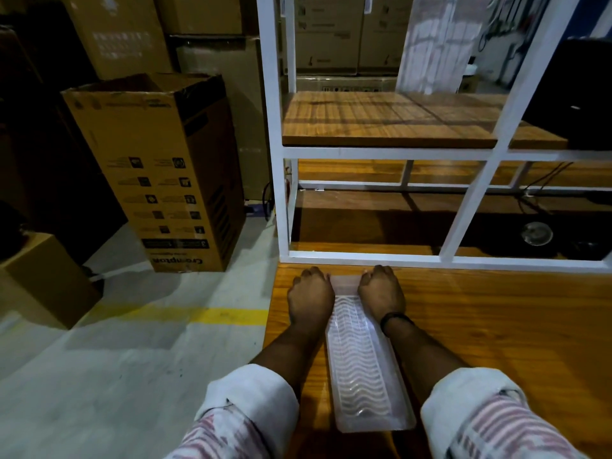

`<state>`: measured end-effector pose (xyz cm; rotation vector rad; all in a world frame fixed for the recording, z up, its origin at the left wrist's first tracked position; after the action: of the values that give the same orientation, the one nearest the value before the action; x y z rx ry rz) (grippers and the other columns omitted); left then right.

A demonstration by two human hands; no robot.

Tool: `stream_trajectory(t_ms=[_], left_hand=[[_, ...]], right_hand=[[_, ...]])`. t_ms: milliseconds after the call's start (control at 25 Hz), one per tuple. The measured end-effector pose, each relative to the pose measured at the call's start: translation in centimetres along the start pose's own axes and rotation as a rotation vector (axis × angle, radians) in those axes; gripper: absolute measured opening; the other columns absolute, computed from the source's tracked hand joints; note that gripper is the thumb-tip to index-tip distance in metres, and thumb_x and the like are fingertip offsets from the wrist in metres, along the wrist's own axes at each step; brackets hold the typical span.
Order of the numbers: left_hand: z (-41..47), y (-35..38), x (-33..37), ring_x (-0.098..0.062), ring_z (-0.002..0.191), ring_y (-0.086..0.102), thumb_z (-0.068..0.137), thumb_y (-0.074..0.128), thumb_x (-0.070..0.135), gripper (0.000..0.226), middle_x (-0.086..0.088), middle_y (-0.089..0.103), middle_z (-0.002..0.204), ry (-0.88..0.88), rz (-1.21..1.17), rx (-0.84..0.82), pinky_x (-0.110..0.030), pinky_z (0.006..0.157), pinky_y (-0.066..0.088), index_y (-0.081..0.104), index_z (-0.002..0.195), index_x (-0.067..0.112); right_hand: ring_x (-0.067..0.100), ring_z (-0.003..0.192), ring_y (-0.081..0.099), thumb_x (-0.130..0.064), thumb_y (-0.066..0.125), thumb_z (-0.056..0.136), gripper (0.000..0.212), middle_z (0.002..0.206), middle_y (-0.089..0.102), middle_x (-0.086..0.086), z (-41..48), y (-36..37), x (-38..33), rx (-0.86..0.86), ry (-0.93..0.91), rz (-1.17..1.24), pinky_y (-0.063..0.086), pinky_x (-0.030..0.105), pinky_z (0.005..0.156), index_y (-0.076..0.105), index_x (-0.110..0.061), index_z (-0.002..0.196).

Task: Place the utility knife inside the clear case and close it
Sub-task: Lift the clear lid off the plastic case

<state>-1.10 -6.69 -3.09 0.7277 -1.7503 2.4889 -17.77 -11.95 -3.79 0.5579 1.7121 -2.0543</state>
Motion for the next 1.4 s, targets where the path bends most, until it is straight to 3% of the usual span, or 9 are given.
stream_trajectory(t_ms=[320, 600, 720, 920, 1240, 1400], left_hand=[[0.1, 0.1, -0.2, -0.027, 0.096, 0.071, 0.105, 0.045, 0.037, 0.036, -0.009, 0.073, 0.109, -0.009, -0.047, -0.013, -0.038, 0.075, 0.058, 0.069, 0.113, 0.012], [0.0, -0.1, -0.3, -0.026, 0.096, 0.071, 0.105, 0.045, 0.039, 0.036, -0.008, 0.073, 0.110, -0.020, -0.054, -0.007, -0.038, 0.075, 0.058, 0.069, 0.113, 0.013], [-0.1, -0.2, 0.0, -0.027, 0.098, 0.071, 0.105, 0.047, 0.035, 0.033, -0.009, 0.072, 0.111, 0.007, -0.022, -0.010, -0.038, 0.074, 0.058, 0.068, 0.115, 0.012], [-0.4, -1.0, 0.2, -0.028, 0.100, 0.069, 0.104, 0.048, 0.034, 0.032, -0.009, 0.072, 0.111, 0.020, -0.020, 0.006, -0.038, 0.075, 0.057, 0.069, 0.116, 0.012], [-0.4, -2.0, 1.8, -0.035, 0.102, 0.067, 0.097, 0.058, 0.031, 0.027, -0.012, 0.078, 0.099, 0.207, 0.218, 0.024, -0.042, 0.080, 0.054, 0.076, 0.100, 0.011], [-1.1, -2.4, 0.7, -0.028, 0.098, 0.070, 0.104, 0.046, 0.034, 0.032, -0.007, 0.075, 0.109, 0.039, -0.101, -0.039, -0.037, 0.077, 0.055, 0.071, 0.112, 0.016]], right_hand=[[0.033, 0.095, 0.064, -0.021, 0.047, 0.099, 0.029, 0.107, 0.066, 0.018, -0.5, -0.7, -0.1, 0.075, 0.017, -0.027, 0.054, 0.040, 0.079, 0.067, -0.002, 0.106], [0.034, 0.095, 0.064, -0.018, 0.048, 0.098, 0.027, 0.105, 0.067, 0.019, -0.5, -0.8, -0.5, 0.080, 0.000, -0.076, 0.055, 0.040, 0.081, 0.069, -0.001, 0.103], [0.040, 0.093, 0.064, -0.008, 0.054, 0.094, 0.020, 0.097, 0.068, 0.023, -0.6, -0.7, -1.0, 0.084, -0.041, -0.128, 0.058, 0.044, 0.079, 0.068, 0.006, 0.098], [0.037, 0.103, 0.063, -0.021, 0.045, 0.099, 0.031, 0.114, 0.065, 0.020, -0.3, -0.6, -0.2, 0.089, 0.014, -0.074, 0.055, 0.044, 0.087, 0.064, -0.001, 0.112], [0.036, 0.102, 0.064, -0.020, 0.048, 0.097, 0.029, 0.115, 0.065, 0.019, -0.4, -0.8, -0.3, 0.110, -0.008, -0.122, 0.055, 0.042, 0.084, 0.065, -0.003, 0.113], [0.035, 0.105, 0.062, -0.024, 0.049, 0.098, 0.033, 0.119, 0.062, 0.018, -0.4, -1.1, -0.2, 0.101, -0.017, -0.093, 0.056, 0.042, 0.085, 0.059, -0.004, 0.122]])
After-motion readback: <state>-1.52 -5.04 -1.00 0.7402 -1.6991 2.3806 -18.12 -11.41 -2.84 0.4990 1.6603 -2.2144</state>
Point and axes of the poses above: each hand's wrist, its own z-axis towards the middle knuckle, its own y-axis out of the palm, x = y × z, the point moved 8 cm from there along z, towards the middle knuckle
